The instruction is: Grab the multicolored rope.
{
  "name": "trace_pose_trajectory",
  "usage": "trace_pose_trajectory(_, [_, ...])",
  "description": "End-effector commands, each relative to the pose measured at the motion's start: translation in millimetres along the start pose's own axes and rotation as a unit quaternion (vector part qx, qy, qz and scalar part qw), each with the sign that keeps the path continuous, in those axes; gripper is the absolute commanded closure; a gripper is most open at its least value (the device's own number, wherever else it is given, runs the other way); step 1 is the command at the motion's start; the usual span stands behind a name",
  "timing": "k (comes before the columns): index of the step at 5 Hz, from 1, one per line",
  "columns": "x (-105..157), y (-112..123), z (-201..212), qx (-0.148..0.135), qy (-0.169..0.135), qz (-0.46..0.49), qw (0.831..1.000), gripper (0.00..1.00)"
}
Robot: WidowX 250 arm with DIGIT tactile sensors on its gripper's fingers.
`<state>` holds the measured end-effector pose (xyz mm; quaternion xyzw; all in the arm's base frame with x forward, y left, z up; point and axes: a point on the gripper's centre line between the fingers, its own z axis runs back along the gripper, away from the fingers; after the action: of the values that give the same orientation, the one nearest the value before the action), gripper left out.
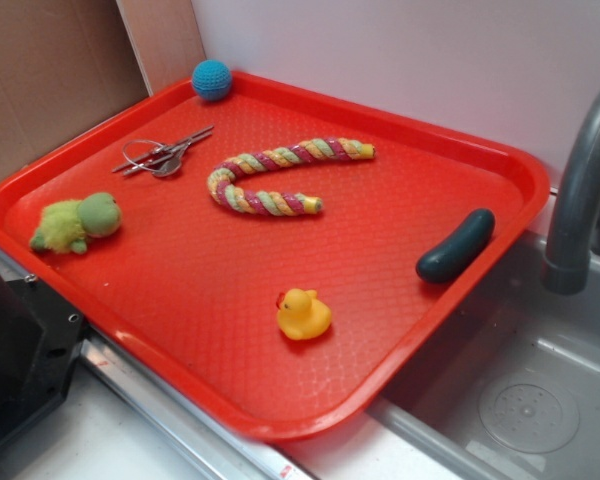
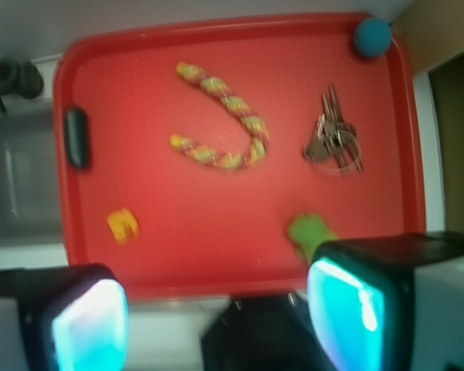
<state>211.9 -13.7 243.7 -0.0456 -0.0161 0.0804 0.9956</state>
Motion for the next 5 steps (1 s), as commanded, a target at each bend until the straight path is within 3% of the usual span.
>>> trace_pose_trajectory(1, [93.1,57.6,-65.4,0.085,0.008,0.053,0.995,0.00])
trace_pose_trajectory(2, [80.6,79.3,-111.1,0.138,0.031,0.064,0.988,0.00])
trace_pose_trajectory(3, [61.9,77.5,-141.2,0.156,0.045,0.066,0.985,0.00])
trace_pose_trajectory(4, [55.9,74.6,-143.7,0.126,0.068,0.054,0.988,0.00])
trace_pose_trajectory(5, [55.9,74.6,-143.7,0.126,0.068,0.054,0.988,0.00])
